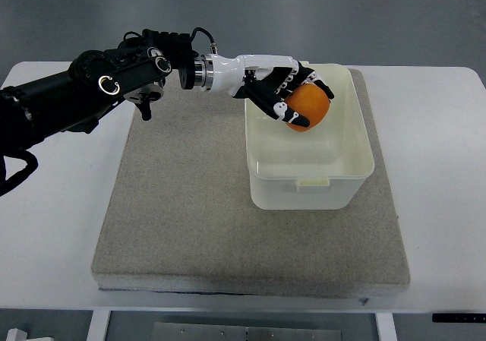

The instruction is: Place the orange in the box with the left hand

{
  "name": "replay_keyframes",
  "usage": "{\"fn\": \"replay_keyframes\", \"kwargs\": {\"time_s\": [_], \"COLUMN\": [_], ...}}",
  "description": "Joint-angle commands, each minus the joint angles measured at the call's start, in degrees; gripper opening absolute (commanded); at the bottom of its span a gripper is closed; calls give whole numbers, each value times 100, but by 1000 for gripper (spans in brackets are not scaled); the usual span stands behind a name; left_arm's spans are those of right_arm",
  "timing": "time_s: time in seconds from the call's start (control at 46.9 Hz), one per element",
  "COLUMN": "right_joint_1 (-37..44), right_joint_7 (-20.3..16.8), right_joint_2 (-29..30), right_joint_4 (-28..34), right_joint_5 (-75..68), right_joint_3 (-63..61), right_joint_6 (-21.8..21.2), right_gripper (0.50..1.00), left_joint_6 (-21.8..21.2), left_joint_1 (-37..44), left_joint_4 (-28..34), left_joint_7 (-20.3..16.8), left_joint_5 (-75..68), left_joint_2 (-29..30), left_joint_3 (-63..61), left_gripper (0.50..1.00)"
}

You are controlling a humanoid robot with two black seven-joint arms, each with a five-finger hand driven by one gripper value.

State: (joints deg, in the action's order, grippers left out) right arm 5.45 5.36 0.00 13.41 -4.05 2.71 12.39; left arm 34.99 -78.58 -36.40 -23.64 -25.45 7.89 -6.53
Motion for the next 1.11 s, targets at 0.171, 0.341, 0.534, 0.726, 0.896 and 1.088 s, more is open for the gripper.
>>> {"fn": "replay_keyframes", "kwargs": {"time_s": [0.171,0.341,0.534,0.726,0.896,1.088], "right_joint_1": [0,0,0,0,0,0], "right_joint_7": [0,0,0,0,0,0], "right_joint_2": [0,0,0,0,0,0], "right_joint_4": [4,-5,-5,3,-5,-5], "right_joint_5": [-8,0,0,0,0,0], "right_joint_3": [1,1,1,1,1,1], "right_joint_6": [0,0,0,0,0,0], "right_gripper": [944,944,944,944,944,944], "left_joint_6": [-10,-107,-309,-318,-318,-344], "left_joint_1": [-34,1,18,18,18,1], "left_joint_4": [10,36,63,54,45,54], "left_joint_7": [-1,8,8,8,8,8], "left_joint_5": [5,31,67,111,111,154], "left_joint_2": [-15,-6,-6,-15,-15,-7], "left_joint_3": [3,64,73,82,82,187], "left_gripper": [500,580,765,934,958,962]}}
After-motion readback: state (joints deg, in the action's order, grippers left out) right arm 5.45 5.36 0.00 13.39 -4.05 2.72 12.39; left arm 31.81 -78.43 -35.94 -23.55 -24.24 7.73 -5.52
